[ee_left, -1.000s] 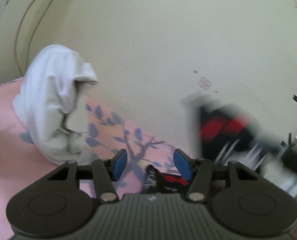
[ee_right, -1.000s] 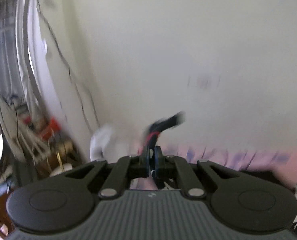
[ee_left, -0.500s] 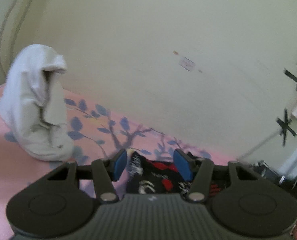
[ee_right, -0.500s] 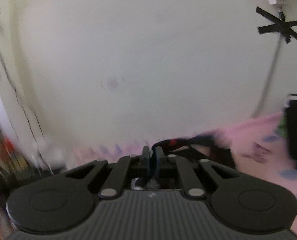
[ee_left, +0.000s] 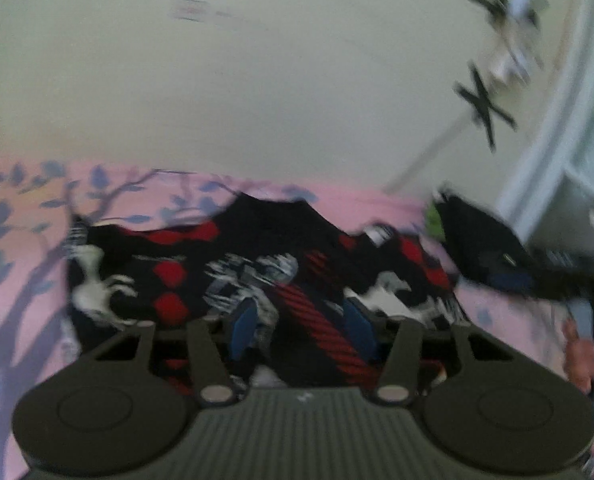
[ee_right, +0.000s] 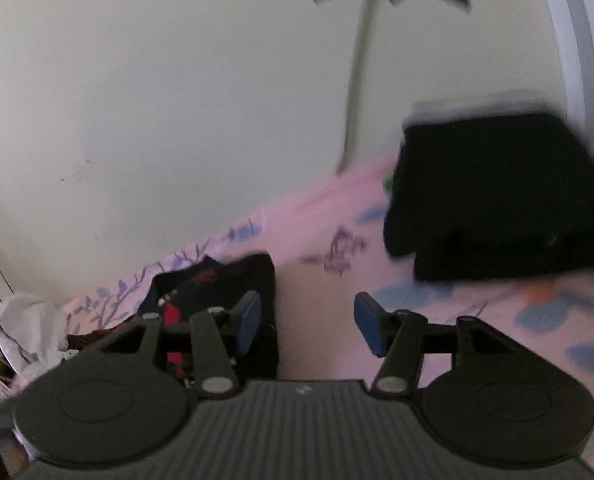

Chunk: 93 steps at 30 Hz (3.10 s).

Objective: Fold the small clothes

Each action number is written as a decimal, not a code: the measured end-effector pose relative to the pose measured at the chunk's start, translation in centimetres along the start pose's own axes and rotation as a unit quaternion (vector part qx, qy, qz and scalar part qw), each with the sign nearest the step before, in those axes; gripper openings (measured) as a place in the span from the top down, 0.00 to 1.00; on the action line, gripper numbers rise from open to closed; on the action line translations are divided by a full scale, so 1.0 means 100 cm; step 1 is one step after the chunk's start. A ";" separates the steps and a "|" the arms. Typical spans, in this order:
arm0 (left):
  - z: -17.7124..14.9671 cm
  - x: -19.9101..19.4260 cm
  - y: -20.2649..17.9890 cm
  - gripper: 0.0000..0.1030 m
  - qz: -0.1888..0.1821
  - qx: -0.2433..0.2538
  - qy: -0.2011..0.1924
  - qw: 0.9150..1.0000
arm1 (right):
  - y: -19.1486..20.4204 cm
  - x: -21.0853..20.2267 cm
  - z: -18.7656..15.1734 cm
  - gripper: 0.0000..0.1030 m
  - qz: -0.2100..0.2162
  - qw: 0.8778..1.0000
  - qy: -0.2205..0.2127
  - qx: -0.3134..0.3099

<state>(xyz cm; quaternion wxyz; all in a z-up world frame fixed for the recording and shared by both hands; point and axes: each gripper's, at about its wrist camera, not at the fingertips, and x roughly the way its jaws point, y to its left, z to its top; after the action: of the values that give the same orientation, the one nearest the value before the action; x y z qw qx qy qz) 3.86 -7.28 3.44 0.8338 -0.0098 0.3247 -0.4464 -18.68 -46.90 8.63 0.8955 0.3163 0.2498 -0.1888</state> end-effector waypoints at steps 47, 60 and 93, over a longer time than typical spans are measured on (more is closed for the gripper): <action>0.009 -0.024 0.033 0.65 0.052 -0.032 0.000 0.998 | 0.087 0.051 -0.037 0.89 -0.040 0.970 0.010 -0.241; 0.002 -0.005 0.035 0.63 0.099 -0.022 0.004 0.995 | 0.098 0.000 -0.010 0.51 0.007 0.986 -0.048 -0.160; -0.036 -0.123 0.010 0.46 0.068 0.002 -0.022 0.997 | -0.022 -0.180 -0.130 0.61 0.032 0.995 0.023 -0.093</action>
<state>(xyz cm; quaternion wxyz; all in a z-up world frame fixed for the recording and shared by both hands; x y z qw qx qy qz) -2.20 3.61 6.82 0.8693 0.0046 0.3053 -0.3888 -38.49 -36.67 9.05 0.9205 0.2440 0.2767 -0.1288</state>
